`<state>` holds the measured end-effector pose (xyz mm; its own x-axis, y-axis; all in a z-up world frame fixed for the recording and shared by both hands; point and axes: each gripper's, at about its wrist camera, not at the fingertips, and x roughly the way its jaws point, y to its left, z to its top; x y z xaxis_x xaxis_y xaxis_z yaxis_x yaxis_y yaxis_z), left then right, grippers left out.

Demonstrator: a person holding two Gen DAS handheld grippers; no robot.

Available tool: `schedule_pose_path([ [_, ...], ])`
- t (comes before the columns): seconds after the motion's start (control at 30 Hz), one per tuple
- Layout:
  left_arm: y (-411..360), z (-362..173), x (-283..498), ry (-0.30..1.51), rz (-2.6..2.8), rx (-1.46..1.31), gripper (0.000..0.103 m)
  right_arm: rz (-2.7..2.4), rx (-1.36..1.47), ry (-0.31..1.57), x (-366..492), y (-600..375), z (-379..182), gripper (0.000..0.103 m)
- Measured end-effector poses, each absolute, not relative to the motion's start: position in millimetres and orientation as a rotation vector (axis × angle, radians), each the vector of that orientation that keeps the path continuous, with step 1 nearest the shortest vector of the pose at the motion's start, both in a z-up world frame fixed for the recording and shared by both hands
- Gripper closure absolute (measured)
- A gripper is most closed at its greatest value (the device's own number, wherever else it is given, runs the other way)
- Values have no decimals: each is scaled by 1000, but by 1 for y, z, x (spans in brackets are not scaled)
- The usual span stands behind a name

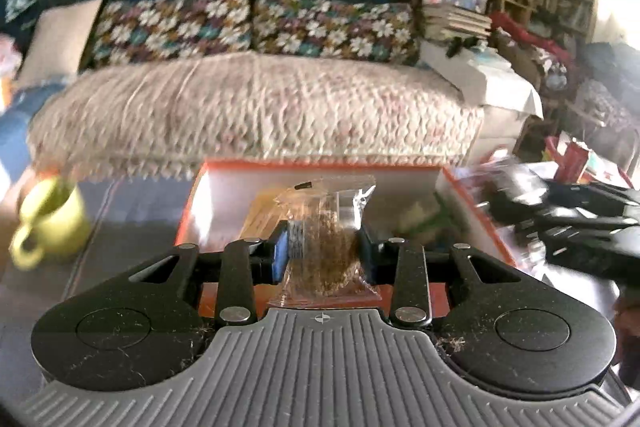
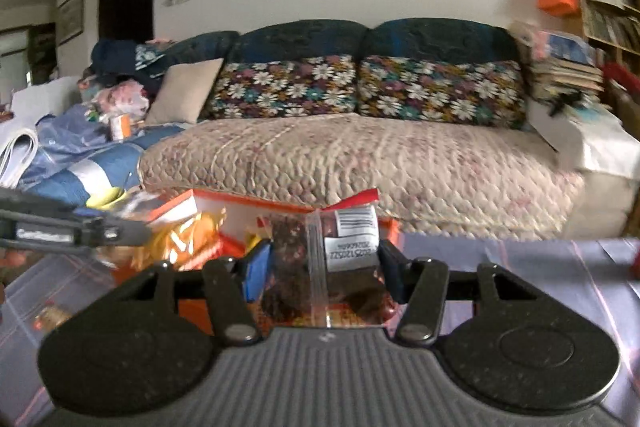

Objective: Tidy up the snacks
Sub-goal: 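Carry both packs into the orange box and open both grippers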

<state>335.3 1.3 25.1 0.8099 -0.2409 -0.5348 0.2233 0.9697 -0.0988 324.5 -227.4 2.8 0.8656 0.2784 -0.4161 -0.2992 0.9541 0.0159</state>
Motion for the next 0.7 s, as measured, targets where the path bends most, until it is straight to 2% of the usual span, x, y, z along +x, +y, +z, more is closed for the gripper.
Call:
schedule_pose_path([
  [0.13,-21,18,378,574,-267,-5,101,329,-73,432,357,-213,-6,43],
  [0.23,-23,17,388,563,-239,-6,80,332,-77,401,351,-214,-4,34],
  [0.27,-19,20,381,538,-240,-20,64,331,-74,384,344,-216,-1,29],
  [0.3,-14,23,372,512,-243,-33,49,324,-69,364,331,-220,2,17],
  [0.33,-9,26,359,488,-241,-43,45,317,-64,347,319,-224,4,8],
  [0.5,12,16,289,506,-229,-29,41,306,-33,370,248,-241,-8,8],
  [0.53,14,10,274,529,-227,-26,40,297,-29,387,235,-244,-14,1],
  [0.6,17,-10,244,596,-217,-19,37,267,-13,436,212,-249,-31,1],
  [0.7,20,-43,207,713,-203,-33,37,234,75,521,180,-260,-55,1],
])
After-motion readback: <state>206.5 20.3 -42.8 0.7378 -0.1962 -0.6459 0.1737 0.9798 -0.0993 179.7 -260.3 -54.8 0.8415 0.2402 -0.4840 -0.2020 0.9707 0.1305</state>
